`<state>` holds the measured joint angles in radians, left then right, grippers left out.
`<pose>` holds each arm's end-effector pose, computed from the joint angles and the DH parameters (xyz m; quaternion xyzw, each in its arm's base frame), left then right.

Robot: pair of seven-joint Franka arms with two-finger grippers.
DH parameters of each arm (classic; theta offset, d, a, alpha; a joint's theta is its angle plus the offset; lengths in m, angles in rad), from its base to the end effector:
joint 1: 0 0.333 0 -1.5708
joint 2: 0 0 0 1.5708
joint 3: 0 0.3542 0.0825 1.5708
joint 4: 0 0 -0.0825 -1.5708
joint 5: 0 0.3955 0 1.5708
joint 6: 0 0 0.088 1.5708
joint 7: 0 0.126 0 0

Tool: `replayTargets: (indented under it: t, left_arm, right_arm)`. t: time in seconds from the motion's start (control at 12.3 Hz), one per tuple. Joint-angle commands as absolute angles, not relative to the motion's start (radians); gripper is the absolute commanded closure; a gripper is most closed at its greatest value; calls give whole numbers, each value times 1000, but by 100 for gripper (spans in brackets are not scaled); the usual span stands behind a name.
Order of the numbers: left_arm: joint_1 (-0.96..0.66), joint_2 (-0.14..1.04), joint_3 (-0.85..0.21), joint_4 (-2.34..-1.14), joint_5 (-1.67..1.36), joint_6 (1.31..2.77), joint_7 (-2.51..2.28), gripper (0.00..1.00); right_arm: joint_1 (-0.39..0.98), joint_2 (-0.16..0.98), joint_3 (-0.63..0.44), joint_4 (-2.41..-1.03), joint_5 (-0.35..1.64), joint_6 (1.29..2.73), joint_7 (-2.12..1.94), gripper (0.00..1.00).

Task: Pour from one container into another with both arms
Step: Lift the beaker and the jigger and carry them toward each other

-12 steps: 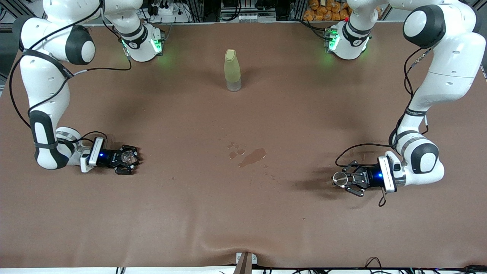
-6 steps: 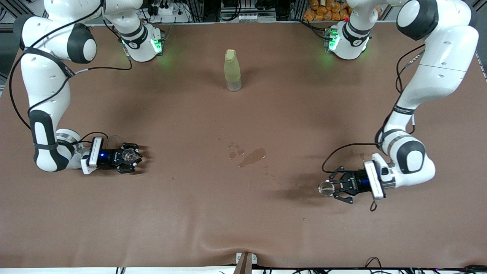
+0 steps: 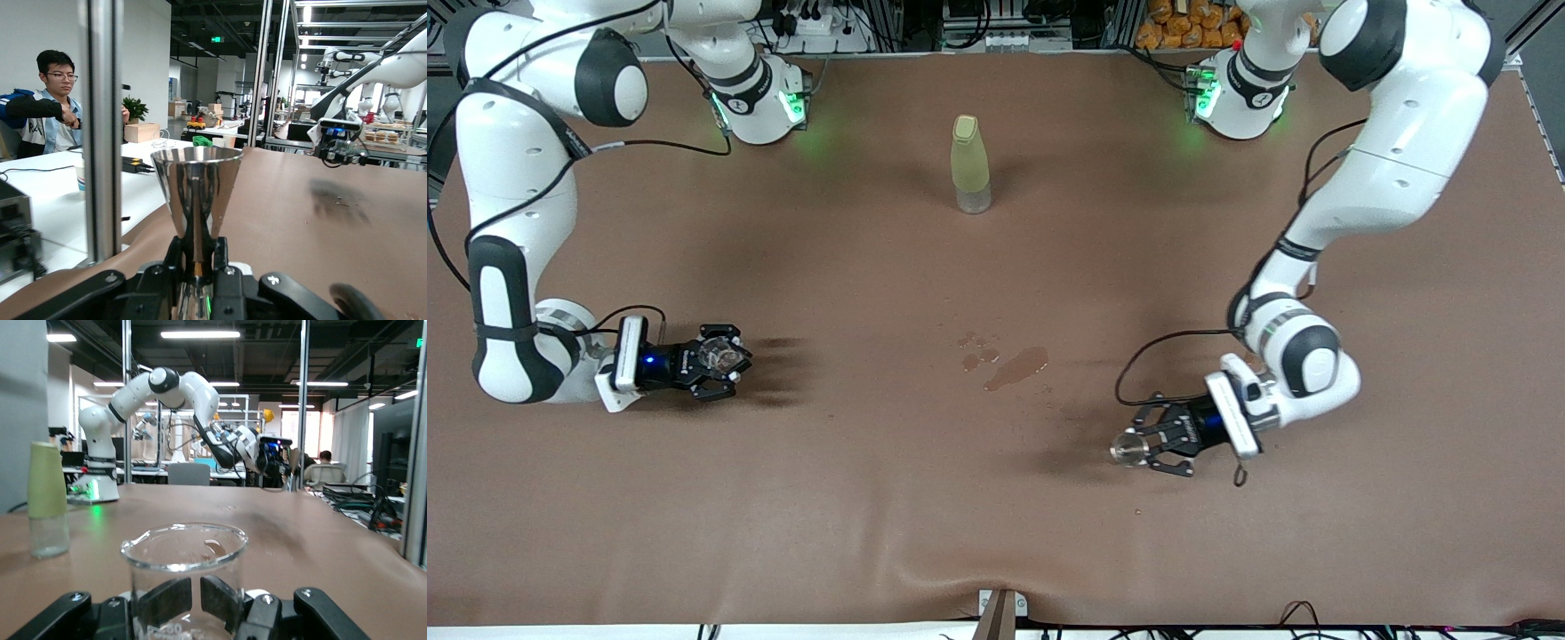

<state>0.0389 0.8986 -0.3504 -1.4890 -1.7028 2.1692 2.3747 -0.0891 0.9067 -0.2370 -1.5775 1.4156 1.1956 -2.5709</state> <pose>0.7379 -0.2325 0.2010 0.6116 -0.4134 0.5312 0.4158 0.6522 -0.0353 0.1653 -0.4547 -0.5303 -0.4884 0.5230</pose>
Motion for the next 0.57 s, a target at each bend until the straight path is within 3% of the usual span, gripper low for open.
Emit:
replayTargets:
  t: [0.0,0.49]
  left_arm:
    - [-15,900,-341,-1503,-1744,2189,2443,100]
    - [-159,902,-344,-1591,-1970,2204,2697,100]
  right_arm:
    - [-55,809,-242,-1673,1423,1195,-2504,100]
    - [6,566,-258,-1880,1443,1264,-2401,100]
